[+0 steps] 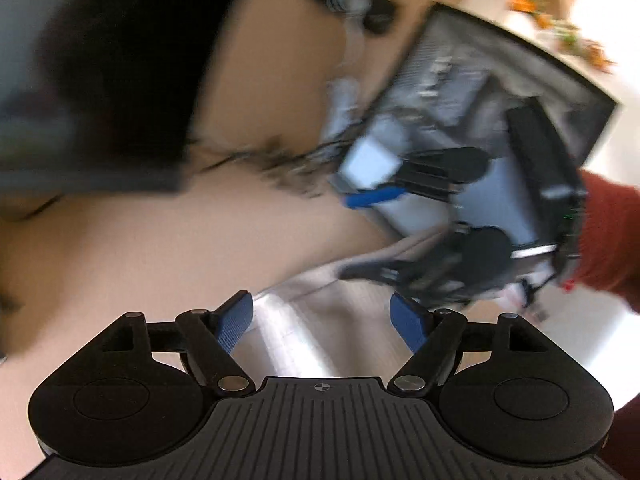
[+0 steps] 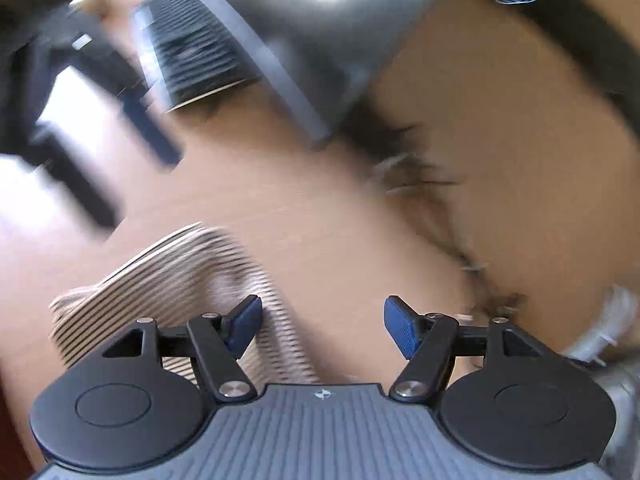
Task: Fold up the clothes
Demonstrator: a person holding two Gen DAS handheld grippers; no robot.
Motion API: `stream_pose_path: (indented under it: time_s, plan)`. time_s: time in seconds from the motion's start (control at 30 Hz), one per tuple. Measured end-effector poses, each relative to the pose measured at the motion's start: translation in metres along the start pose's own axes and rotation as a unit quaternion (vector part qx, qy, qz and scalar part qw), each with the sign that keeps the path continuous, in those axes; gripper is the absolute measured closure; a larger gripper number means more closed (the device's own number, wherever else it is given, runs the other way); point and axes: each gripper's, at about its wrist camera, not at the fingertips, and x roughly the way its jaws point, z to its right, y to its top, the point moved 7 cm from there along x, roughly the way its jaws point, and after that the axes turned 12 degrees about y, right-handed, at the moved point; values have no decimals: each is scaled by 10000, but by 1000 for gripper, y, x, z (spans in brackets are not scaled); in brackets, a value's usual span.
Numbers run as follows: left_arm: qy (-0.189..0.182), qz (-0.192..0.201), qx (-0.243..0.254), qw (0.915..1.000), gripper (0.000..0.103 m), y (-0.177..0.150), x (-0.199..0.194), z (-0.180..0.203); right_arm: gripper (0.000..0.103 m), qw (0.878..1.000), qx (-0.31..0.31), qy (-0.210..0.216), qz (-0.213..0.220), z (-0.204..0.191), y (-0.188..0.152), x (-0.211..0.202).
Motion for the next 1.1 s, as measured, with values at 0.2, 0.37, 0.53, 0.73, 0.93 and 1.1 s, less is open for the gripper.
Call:
stream_pose_path:
  time_s: [0.2, 0.37, 0.53, 0.73, 0.93, 1.1]
  plan:
    - [3, -568, 797, 9952, 32, -20, 73, 60, 34, 9841, 1330, -543, 1043, 7, -22, -83]
    - [277, -730, 802, 9937, 35, -24, 82, 52, 17, 9667, 2361, -173, 972, -1, -77, -90]
    - [517, -991, 703, 9912, 33, -26, 75, 27, 73, 9411, 3223, 108, 1020, -7, -108, -52]
    - [602, -1276, 656, 9878, 27, -28, 78, 16, 78, 9538, 2650, -17, 1413, 39, -60, -13]
    - [770, -1078, 777, 9881, 20, -15, 52, 14, 77, 9544, 2801, 208, 1008, 67, -57, 50]
    - [1001, -440, 430, 9931, 9, 26, 33, -2, 74, 9642, 2503, 73, 874, 62, -56, 57]
